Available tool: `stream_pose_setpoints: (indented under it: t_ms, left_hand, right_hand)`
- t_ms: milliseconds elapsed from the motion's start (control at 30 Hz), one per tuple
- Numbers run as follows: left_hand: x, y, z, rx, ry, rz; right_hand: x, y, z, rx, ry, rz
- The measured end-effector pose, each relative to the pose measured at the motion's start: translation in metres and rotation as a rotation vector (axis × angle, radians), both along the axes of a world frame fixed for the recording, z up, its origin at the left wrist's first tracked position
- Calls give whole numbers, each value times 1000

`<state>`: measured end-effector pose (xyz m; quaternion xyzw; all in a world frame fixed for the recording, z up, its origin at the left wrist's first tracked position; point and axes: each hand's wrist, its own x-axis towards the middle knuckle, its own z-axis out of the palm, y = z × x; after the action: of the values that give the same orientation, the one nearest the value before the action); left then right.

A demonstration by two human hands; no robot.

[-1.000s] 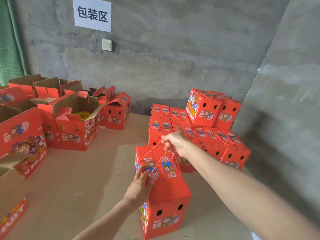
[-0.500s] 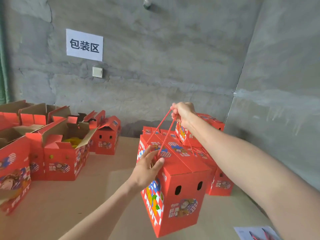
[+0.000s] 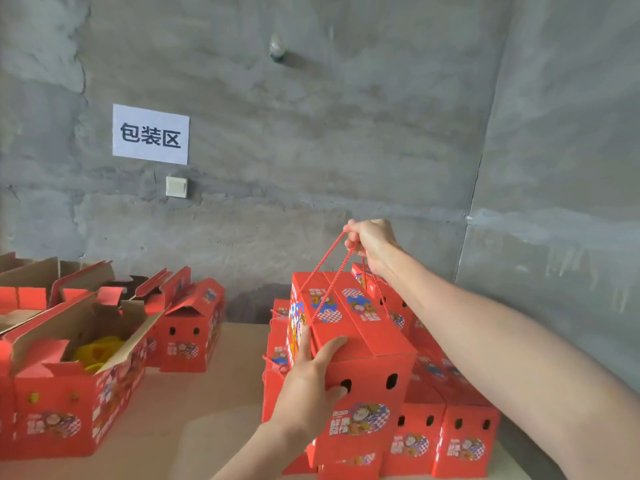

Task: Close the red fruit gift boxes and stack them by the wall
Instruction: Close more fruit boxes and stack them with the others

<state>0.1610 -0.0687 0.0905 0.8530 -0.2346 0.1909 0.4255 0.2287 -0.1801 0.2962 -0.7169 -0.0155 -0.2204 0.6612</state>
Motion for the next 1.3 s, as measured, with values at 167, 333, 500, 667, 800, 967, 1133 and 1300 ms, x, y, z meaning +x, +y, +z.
stream_pose_setpoints:
  t_ms: [167, 333, 500, 667, 800, 967, 1133, 1300]
  left_hand:
    - [88, -31, -11, -36, 41, 165]
    - [178, -54, -22, -39, 47, 288]
    - [227, -82, -16, 132, 93, 343]
    - [236, -83, -38, 71, 24, 259]
    - [239, -61, -91, 173, 161, 241]
    - [246, -41, -136, 738, 431, 373]
    - [258, -31, -152, 759, 463, 358]
    - [262, -29, -160, 794, 463, 362]
  right_hand:
    - [69, -42, -7, -192, -35, 60]
    - [136, -67, -11, -528, -38, 106]
    - [165, -95, -76, -1259, 198, -61]
    - [166, -118, -179, -1560, 138, -46]
    - [180, -130, -218, -1625, -124, -168]
    - [231, -132, -220, -1584, -110, -267]
    - [287, -128, -219, -1570, -55, -316]
    - [320, -125, -213, -1571, -29, -324]
